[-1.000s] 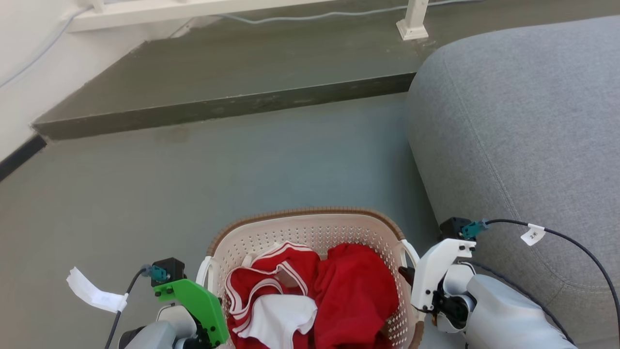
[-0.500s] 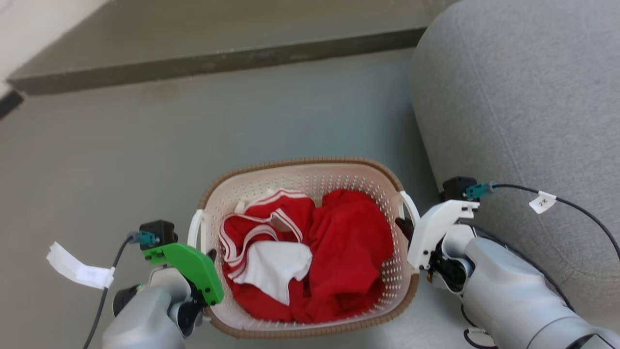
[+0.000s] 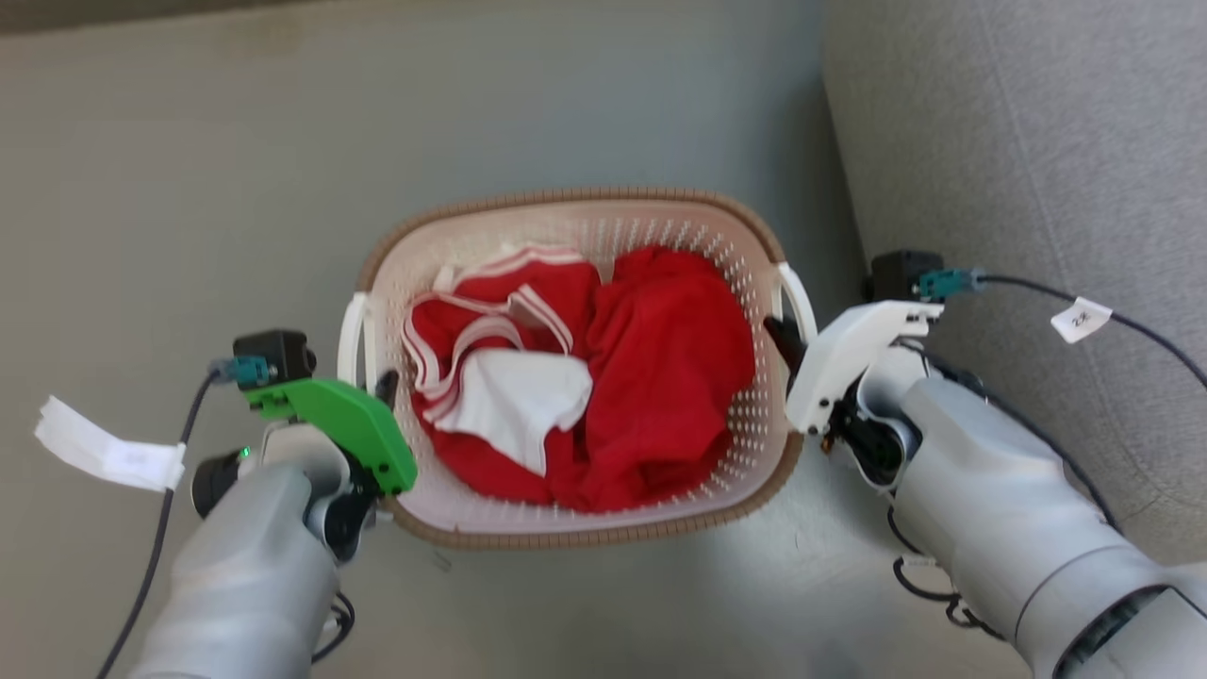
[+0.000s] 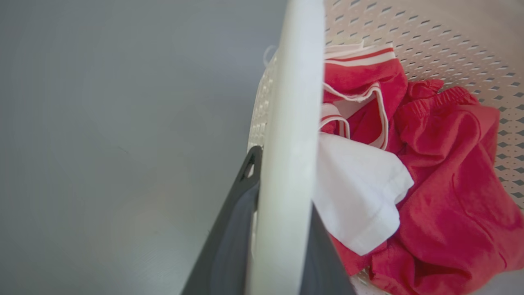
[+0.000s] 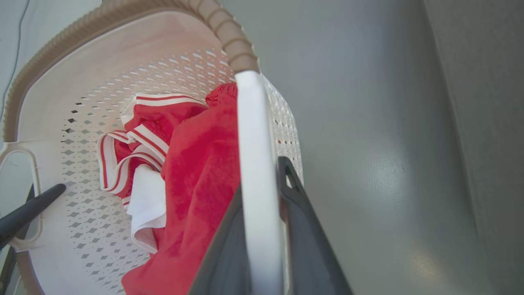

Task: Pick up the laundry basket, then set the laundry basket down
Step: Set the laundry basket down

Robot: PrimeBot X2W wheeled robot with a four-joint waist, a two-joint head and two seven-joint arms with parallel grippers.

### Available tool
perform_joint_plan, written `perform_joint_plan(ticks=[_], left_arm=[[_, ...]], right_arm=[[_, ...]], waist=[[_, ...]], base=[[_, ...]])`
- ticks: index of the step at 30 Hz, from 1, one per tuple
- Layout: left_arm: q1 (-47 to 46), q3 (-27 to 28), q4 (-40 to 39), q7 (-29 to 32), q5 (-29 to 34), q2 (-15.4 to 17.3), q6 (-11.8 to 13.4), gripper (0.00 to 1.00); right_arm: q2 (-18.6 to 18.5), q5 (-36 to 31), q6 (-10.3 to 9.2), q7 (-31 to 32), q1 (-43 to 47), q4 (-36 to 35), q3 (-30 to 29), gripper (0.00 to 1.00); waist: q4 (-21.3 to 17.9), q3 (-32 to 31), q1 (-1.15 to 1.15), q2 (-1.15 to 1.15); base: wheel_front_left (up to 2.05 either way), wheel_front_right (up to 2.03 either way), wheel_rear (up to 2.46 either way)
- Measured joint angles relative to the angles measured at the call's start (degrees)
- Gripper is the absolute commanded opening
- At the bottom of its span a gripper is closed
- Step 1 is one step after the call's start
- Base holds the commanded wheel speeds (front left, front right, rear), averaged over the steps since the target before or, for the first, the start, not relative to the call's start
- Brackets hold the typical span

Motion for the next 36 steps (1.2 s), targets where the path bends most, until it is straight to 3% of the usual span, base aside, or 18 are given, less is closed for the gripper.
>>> perform_joint_plan(ticks=[36], left_arm=[[-14.58, -0.12, -0.31, -6.8, 1.21, 1.66, -0.01, 0.0]], right_arm=[[-0.48, -1.53, 0.05, -9.42, -12.21, -1.21, -0.48, 0.0]], waist=[[-0.33, 25.54, 0.01, 0.0]], base=[[0.0, 0.0, 0.0]])
